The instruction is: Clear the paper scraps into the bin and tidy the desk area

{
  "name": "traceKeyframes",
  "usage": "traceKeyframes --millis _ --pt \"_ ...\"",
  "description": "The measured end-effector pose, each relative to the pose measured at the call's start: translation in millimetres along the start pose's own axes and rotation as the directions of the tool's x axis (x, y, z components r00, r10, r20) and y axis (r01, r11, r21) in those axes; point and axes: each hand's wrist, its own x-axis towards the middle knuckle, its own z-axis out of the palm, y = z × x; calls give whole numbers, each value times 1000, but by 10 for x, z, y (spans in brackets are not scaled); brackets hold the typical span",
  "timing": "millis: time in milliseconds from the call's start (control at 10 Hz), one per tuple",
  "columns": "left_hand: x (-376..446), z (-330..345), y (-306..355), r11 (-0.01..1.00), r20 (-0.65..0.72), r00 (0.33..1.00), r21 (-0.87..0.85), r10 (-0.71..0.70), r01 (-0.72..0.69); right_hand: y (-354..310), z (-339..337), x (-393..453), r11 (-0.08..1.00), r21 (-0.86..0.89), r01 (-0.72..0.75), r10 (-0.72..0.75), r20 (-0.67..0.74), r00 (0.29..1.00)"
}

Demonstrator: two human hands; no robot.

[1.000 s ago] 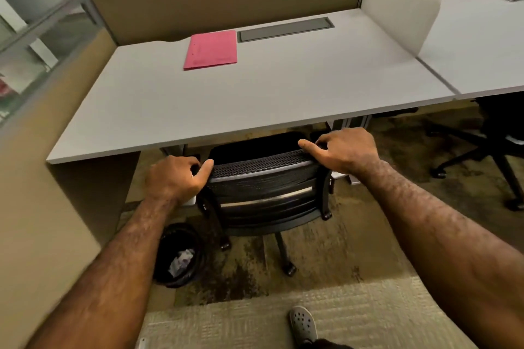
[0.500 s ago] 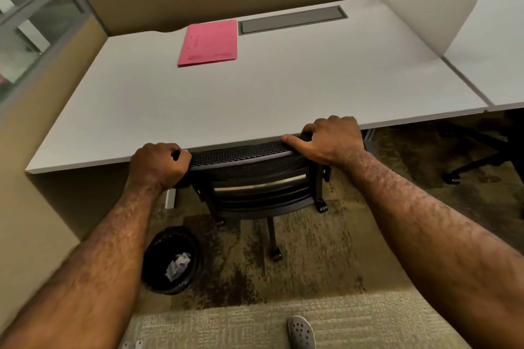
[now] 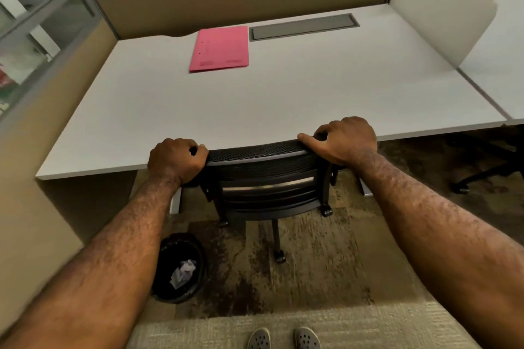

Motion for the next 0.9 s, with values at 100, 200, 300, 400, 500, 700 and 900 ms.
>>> traceKeyframes --millis 100,200,300,400,500,700,900 --pt "56 -15 -46 1000 17 1000 -8 -1 1 -58 -8 8 1000 -7 -15 15 -8 1000" --pt "90 -1 -115 1000 37 999 -19 6 -5 -106 9 18 1000 -7 -30 30 2 1000" --pt "87 5 -137 999 45 999 -34 1 1 -116 7 24 999 -3 -44 44 7 999" --pt "58 7 -110 999 68 998 -52 3 1 -118 6 10 999 0 -44 44 25 999" --pt "34 -8 -83 999 89 996 -50 10 -6 -117 -7 6 999 18 -51 50 63 997" --pt "24 -115 3 997 279 960 67 11 -31 -138 -119 19 996 22 -81 73 247 966" --pt "34 -270 226 999 372 928 48 -17 -1 -208 -184 61 981 145 -131 80 311 947"
